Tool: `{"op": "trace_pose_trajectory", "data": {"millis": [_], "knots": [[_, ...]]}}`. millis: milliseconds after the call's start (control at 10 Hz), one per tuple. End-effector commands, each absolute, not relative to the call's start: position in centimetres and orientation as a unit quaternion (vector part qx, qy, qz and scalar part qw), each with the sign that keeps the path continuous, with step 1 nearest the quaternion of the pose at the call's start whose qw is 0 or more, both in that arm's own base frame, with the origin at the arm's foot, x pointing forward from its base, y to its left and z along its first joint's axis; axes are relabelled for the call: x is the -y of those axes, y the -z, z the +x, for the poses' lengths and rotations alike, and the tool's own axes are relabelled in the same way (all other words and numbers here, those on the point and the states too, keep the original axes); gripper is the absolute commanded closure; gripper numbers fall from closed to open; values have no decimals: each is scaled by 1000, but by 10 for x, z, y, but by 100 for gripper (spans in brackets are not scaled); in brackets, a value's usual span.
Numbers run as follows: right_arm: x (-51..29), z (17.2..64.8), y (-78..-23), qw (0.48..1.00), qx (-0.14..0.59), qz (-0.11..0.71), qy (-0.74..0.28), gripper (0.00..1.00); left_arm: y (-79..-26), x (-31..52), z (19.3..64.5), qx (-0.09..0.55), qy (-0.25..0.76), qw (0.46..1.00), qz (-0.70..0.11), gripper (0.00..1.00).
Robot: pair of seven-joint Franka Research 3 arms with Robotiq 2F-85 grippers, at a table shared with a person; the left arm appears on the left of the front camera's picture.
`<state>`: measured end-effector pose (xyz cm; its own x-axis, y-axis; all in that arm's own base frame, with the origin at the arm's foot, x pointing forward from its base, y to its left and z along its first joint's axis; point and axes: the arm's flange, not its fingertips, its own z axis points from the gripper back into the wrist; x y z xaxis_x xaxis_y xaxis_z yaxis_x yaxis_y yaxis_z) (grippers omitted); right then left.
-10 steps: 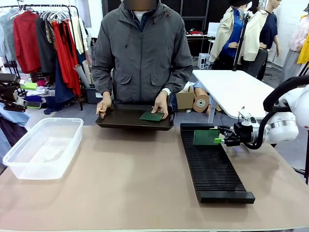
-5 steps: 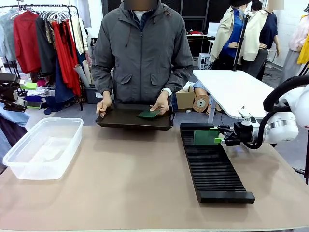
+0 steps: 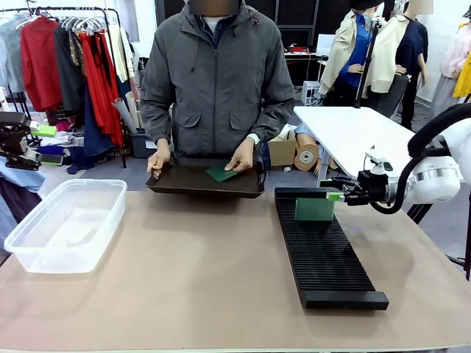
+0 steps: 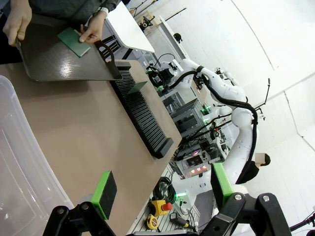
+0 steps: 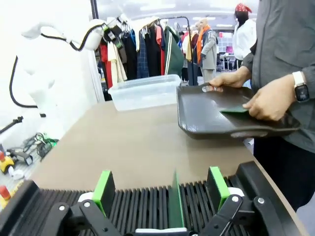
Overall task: Sort PCBs into racks and boxes based on the side picked up.
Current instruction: Pick up the Blank PCB handed by the Human.
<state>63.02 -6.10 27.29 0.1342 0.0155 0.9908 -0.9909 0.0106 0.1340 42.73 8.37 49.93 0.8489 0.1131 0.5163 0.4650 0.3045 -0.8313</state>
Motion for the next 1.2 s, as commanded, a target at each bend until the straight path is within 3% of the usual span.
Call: {"op": "trace_pose_trajectory", "data": {"millis": [0,300,600,1100], "knots": [[40,610,-305,560,453,549,-424,0,-502,-83,426,248,111,766,-583,0],[14,580,-358,621,392,586,-343,0,-502,-83,426,248,111,766,-583,0],[4,543,-398,685,271,622,-264,0,-502,-83,426,248,111,766,-583,0],[34,497,-443,696,106,688,-173,0,-502,-83,426,248,111,766,-583,0]]}}
